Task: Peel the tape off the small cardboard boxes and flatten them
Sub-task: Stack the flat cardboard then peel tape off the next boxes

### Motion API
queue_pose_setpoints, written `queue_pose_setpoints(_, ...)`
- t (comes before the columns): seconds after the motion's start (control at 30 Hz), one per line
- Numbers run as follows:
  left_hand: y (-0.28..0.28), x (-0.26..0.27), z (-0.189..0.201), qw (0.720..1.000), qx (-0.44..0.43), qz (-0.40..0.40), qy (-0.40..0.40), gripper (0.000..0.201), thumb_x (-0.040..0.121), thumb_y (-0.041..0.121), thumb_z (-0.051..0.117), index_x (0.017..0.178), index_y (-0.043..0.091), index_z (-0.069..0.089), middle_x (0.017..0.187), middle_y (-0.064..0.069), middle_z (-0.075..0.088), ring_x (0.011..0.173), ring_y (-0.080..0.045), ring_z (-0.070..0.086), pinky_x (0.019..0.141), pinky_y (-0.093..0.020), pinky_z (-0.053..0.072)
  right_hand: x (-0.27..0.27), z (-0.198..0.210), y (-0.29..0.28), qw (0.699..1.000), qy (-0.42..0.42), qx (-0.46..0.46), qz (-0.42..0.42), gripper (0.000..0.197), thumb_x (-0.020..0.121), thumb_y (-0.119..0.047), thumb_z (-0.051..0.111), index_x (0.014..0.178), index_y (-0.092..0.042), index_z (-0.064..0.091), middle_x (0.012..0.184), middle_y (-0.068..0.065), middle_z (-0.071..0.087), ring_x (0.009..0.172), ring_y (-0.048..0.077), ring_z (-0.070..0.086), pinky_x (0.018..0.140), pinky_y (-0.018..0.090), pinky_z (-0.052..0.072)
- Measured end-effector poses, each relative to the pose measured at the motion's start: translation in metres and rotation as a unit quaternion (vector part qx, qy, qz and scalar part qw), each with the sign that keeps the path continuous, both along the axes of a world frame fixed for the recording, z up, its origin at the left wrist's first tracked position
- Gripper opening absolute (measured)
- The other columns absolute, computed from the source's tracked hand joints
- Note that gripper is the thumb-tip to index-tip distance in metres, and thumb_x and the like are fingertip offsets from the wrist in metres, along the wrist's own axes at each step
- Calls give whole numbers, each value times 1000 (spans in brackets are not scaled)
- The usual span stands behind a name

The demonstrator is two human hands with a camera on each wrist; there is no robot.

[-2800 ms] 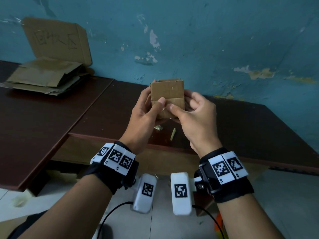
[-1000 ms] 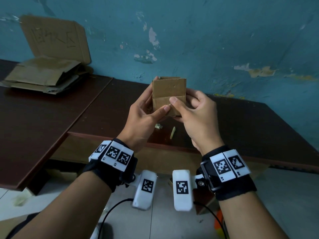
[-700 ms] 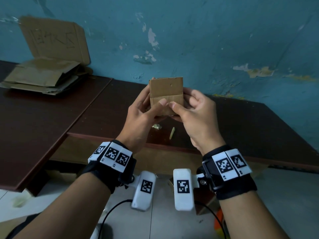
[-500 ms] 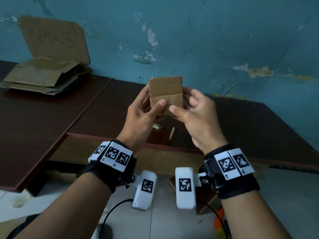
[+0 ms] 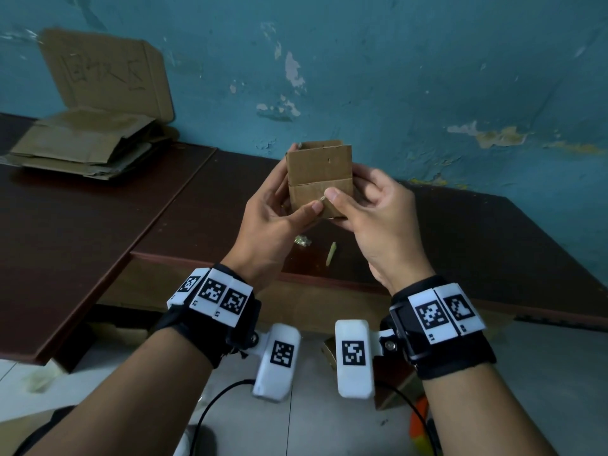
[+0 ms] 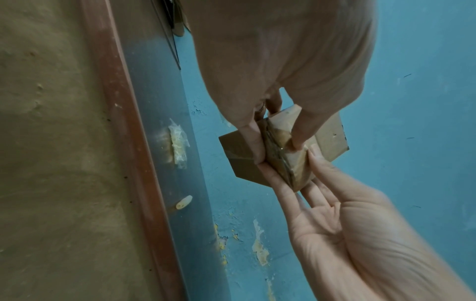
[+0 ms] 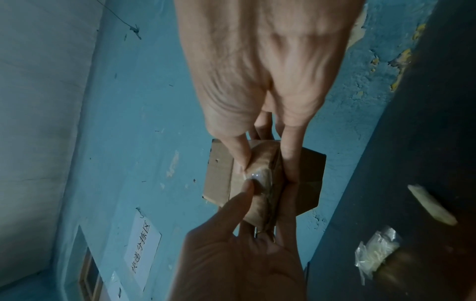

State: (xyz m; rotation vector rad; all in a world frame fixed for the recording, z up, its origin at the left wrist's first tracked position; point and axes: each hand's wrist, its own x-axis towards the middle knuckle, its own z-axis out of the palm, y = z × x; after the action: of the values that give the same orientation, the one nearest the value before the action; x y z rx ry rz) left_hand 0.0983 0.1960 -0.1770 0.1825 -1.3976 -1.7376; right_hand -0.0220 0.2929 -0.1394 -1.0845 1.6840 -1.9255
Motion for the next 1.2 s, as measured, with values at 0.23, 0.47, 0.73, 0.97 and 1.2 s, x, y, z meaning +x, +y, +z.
queue_pose_setpoints(0.23,7,3,9,999,35,-4,2,63,102,-1,67,158,24,51,146,-8,69,133,-33,68,99,-44,61,1,3,3,1000,-6,5,14,61,93,5,83,148,-4,61,132,8,79,116,19,80,99,50,67)
queue_pose_setpoints(0.47,8,-2,8,999,25,46,4,60,106,0,63,161,16,46,144,-13,69,130,-30,70,95,-39,64,-1,3,4,999,-21,6,36,68,89,15,81,150,-5,59,136,9,77,121,19,78,108,51,62)
queue_pose_setpoints(0.73,0,-3,2,1000,2,19,-11,79,97,-11,70,165,17,41,152,-9,65,140,-32,63,114,-57,54,0,-1,1,999,-43,-8,16,44,103,-11,76,145,-8,63,127,6,81,113,18,81,93,47,68)
queue_pose_setpoints(0.97,-1,-2,0,1000,0,12,-14,80,94,-12,73,163,11,42,151,-14,64,141,-37,61,118,-65,47,-1,-2,-2,1000,-14,-2,1,50,97,-3,82,143,-10,65,127,6,81,116,21,80,98,52,66)
queue_pose_setpoints(1.2,5,1,8,999,51,6,-5,55,101,6,71,150,24,58,142,-7,70,133,-34,68,99,-47,60,0,-1,0,1000,-10,5,10,60,91,4,85,146,-6,63,130,6,80,114,18,80,98,50,67)
